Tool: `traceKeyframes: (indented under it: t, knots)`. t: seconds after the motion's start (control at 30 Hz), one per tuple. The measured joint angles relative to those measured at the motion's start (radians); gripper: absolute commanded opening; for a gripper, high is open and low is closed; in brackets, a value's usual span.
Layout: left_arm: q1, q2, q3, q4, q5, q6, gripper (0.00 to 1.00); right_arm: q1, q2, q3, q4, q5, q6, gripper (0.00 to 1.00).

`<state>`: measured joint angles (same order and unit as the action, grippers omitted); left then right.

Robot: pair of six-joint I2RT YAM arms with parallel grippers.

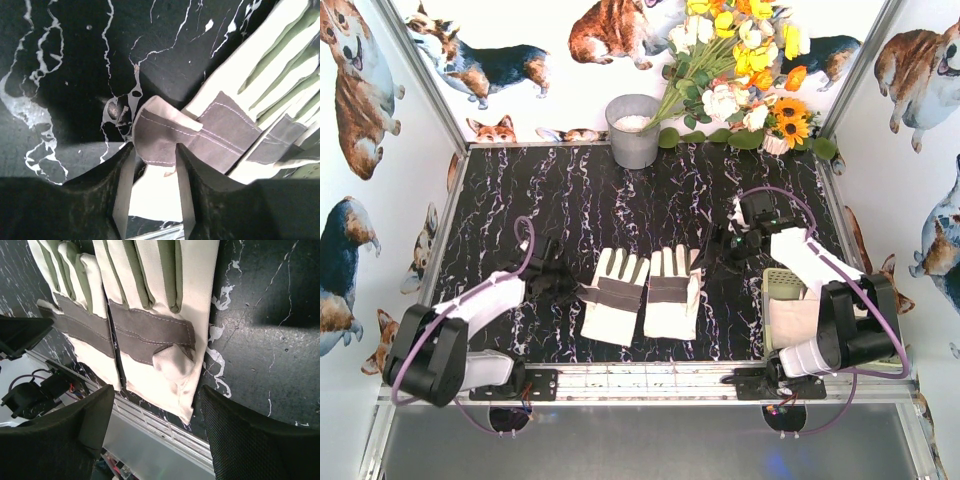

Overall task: Put the gloves into the storage basket
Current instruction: Move the glove to the center of the board, then pair the glove with the glove.

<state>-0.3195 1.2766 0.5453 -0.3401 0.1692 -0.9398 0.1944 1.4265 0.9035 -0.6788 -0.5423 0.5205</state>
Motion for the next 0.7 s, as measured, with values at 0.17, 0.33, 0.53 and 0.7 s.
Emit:
traceKeyframes:
  t: [0.17,0.33,0.53,0.7]
  knots:
    - [0.003,-0.085,-0.024,0.008,-0.03,-0.024,0.55,0.0,-0.008,-0.004,0.002,0.0,0.005,0.71]
    - [0.065,-0.043,-0.035,0.062,0.009,0.033,0.55,0.0,-0.023,-0.004,0.002,-0.002,0.005,0.71]
    - [0.116,0.041,-0.031,0.188,0.117,0.098,0.49,0.0,-0.023,-0.004,-0.006,-0.005,0.002,0.72]
    - [0.124,0.105,-0.012,0.248,0.174,0.134,0.43,0.001,-0.012,-0.002,-0.032,0.002,-0.003,0.73]
